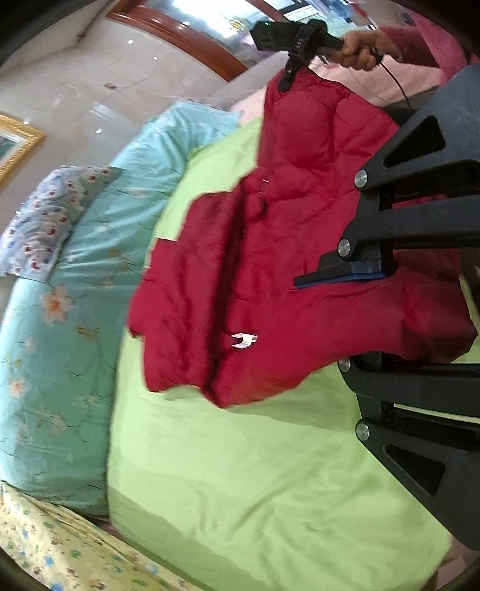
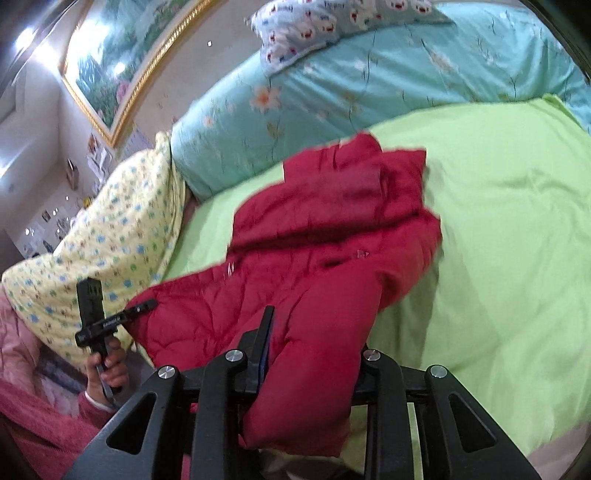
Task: Fold large clothes
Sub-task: 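Lift the hem with both tools and fold it toward the collar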
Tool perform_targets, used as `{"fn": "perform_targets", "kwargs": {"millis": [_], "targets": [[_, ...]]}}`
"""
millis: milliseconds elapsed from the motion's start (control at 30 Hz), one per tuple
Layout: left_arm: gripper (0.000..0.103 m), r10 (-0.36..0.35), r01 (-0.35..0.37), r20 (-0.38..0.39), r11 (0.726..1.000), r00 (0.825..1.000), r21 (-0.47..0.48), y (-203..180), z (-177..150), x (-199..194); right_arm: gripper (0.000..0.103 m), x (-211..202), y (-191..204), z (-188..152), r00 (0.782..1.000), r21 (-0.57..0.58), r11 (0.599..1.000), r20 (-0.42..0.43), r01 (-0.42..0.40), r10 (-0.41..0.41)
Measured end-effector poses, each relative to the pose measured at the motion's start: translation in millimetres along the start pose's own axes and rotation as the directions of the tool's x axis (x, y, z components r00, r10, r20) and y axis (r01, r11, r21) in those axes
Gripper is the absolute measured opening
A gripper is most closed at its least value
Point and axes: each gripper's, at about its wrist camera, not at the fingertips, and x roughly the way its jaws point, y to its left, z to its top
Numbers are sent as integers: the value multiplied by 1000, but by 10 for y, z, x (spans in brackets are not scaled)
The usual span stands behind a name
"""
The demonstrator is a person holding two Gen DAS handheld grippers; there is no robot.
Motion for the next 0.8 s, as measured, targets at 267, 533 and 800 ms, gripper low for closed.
{"fn": "perform_targets", "kwargs": {"millis": [267, 533, 800], "targets": [[16, -33, 37, 71, 998, 997, -60, 84, 535, 104, 27, 97, -91, 443, 993, 42, 999, 116, -5, 0], [17, -18, 30, 98, 992, 995, -121, 209, 910, 312, 27, 327, -294, 860, 984, 98, 995, 177, 13, -30], [19, 3, 12, 98, 989, 995, -150, 273, 1282, 631, 31, 704, -497, 1255, 977, 155, 987, 203, 35, -66]]}}
